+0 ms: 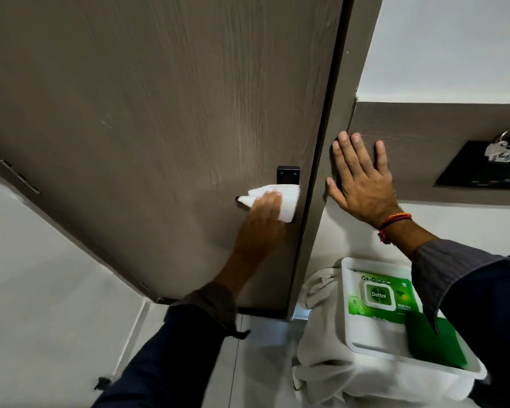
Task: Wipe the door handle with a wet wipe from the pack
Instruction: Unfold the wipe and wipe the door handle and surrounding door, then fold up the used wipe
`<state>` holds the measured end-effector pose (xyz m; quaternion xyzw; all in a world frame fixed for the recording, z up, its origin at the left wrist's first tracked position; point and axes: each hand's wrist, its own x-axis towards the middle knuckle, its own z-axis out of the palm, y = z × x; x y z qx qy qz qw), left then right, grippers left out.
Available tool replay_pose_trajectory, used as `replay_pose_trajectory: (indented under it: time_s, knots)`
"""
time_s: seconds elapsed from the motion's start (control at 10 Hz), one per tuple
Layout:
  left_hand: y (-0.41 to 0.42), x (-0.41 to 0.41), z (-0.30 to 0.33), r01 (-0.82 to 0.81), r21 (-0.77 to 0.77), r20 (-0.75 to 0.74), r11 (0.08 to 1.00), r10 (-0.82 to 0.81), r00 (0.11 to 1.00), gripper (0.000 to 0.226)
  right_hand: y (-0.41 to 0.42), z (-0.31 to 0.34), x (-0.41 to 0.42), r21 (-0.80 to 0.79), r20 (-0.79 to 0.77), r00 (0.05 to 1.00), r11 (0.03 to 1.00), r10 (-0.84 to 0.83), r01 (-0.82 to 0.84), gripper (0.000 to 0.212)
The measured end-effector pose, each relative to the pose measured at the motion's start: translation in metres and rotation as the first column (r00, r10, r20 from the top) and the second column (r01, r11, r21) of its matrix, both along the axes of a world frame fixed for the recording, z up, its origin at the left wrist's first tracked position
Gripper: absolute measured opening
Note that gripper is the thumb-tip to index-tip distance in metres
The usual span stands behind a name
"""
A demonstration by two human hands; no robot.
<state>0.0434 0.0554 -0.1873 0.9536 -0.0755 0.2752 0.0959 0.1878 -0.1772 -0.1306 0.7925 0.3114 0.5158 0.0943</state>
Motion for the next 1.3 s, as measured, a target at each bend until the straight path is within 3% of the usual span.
replay_pose_trajectory:
  time_s: [0.1,0.2,0.3,0.4,0.5,0.6,0.7,0.8,0.9,1.0,1.1,1.2,1.3]
  knots:
    - [0.039,-0.006,0.000,-0.123,0.015,-0.041,0.992,0.124,0.991,0.051,-0.001,0.001,0.001,-0.001,0.000,1.000,1.000,-0.004,0.004,0.080]
    - [0.025,-0.006,0.004,-0.179,-0.066,-0.090,0.982,0.173,0.981,0.054,0.003,0.001,-0.001,0.003,0.012,1.000,1.000,0.006,-0.006,0.081]
    - [-0.023,0.001,0.010,-0.111,-0.123,-0.054,0.986,0.105,0.993,0.054,0.008,0.004,-0.001,0.016,0.013,1.000,1.000,0.021,-0.021,0.081]
    - [-0.036,0.010,0.011,-0.021,-0.057,0.007,0.998,0.021,1.000,0.054,-0.004,0.003,0.000,0.029,0.009,1.000,1.000,-0.008,0.007,0.081]
    - [0.007,-0.002,0.004,-0.076,0.107,0.012,0.991,0.075,0.997,0.049,-0.008,0.002,-0.002,0.014,0.015,1.000,1.000,-0.018,0.018,0.079]
    - [0.038,-0.009,0.003,-0.212,0.143,0.004,0.967,0.214,0.977,0.055,0.003,0.003,-0.005,0.011,-0.004,1.000,1.000,0.003,-0.002,0.078]
    - [0.013,-0.004,0.007,-0.227,0.161,0.019,0.961,0.227,0.974,0.053,0.008,0.004,-0.008,0.020,-0.066,0.998,1.000,-0.018,0.019,0.079]
    - [-0.022,0.000,0.014,-0.102,0.165,0.030,0.981,0.098,0.995,0.046,0.009,0.003,-0.017,0.012,-0.138,0.990,0.999,-0.033,0.035,0.079]
    - [-0.026,0.006,0.032,-0.093,0.130,0.039,0.987,0.088,0.995,0.039,0.009,0.008,-0.028,0.027,-0.226,0.973,0.998,-0.042,0.049,0.080]
    - [-0.026,0.004,0.038,-0.029,0.042,0.039,0.999,0.027,0.999,0.040,0.006,0.004,-0.056,0.163,-0.352,0.930,0.985,0.110,-0.054,0.072]
    - [-0.044,-0.011,0.028,0.170,0.041,0.086,0.985,-0.173,0.981,0.047,-0.007,-0.027,-0.092,0.473,-0.595,0.748,0.880,0.293,0.031,0.048]
    - [-0.072,-0.030,0.014,0.280,0.113,0.051,0.953,-0.287,0.957,0.060,-0.024,-0.032,-0.118,0.620,-0.441,0.054,0.260,0.896,0.741,0.081]
    - [-0.094,-0.041,-0.001,0.444,0.246,0.003,0.862,-0.459,0.889,0.047,-0.057,-0.039,-0.129,0.166,-0.173,-0.247,0.276,0.953,0.947,0.095]
